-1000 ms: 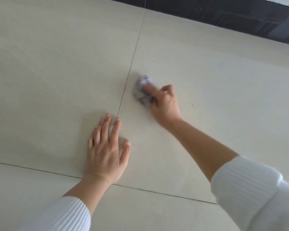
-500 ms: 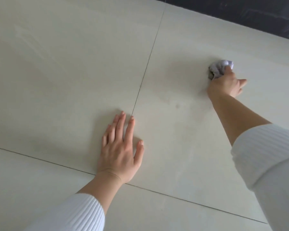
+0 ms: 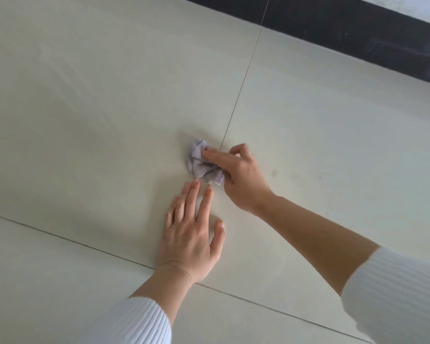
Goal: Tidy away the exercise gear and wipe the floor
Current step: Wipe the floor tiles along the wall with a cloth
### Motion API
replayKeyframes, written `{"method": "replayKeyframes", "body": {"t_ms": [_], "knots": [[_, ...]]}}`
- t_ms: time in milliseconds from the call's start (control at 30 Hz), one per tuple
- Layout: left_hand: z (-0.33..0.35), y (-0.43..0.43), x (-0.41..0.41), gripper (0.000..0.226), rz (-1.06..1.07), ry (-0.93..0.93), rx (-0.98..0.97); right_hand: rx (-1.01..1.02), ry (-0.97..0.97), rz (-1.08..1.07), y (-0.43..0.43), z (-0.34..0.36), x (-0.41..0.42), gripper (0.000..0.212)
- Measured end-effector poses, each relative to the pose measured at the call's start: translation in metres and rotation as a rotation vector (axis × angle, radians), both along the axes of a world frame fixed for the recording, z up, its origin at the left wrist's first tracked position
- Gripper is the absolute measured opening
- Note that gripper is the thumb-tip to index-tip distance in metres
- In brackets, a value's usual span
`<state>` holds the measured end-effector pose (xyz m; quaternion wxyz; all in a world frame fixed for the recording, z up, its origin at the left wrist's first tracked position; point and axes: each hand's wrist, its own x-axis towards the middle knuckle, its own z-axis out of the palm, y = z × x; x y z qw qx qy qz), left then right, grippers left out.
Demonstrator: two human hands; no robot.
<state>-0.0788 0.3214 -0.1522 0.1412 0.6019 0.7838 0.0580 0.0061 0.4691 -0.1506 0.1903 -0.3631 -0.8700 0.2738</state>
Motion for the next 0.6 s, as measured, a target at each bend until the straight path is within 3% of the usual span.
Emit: {"method": "replayKeyframes", "body": {"t_ms": [67,133,200,267,333,433,600], "knots": [[0.000,0.000,0.000,0.067,-0.001,-0.010,-0.004,-0.017,-0.064,0.144,0.003,0.006,0.024,0.059],[0.000,-0.001,-0.001,0.067,-0.002,-0.019,0.008,0.026,-0.132,0.069,0.030,0.010,0.043,0.060],[-0.002,-0.001,-0.001,0.067,-0.002,-0.026,0.023,0.067,-0.155,-0.214,0.064,0.013,0.056,0.060],[-0.004,-0.001,-0.001,0.067,-0.006,-0.028,0.041,-0.050,-0.127,-0.562,0.084,0.018,0.052,0.055],[-0.006,-0.001,-0.001,0.067,-0.009,-0.030,0.058,-0.112,-0.130,-0.739,0.084,0.016,0.030,0.045],[-0.007,-0.003,-0.002,0.068,-0.010,-0.023,0.069,-0.087,-0.101,-0.641,0.056,0.015,-0.005,0.037],[-0.007,-0.002,-0.002,0.069,-0.011,-0.023,0.112,-0.109,-0.104,-0.296,0.017,0.011,-0.002,0.046]]}}
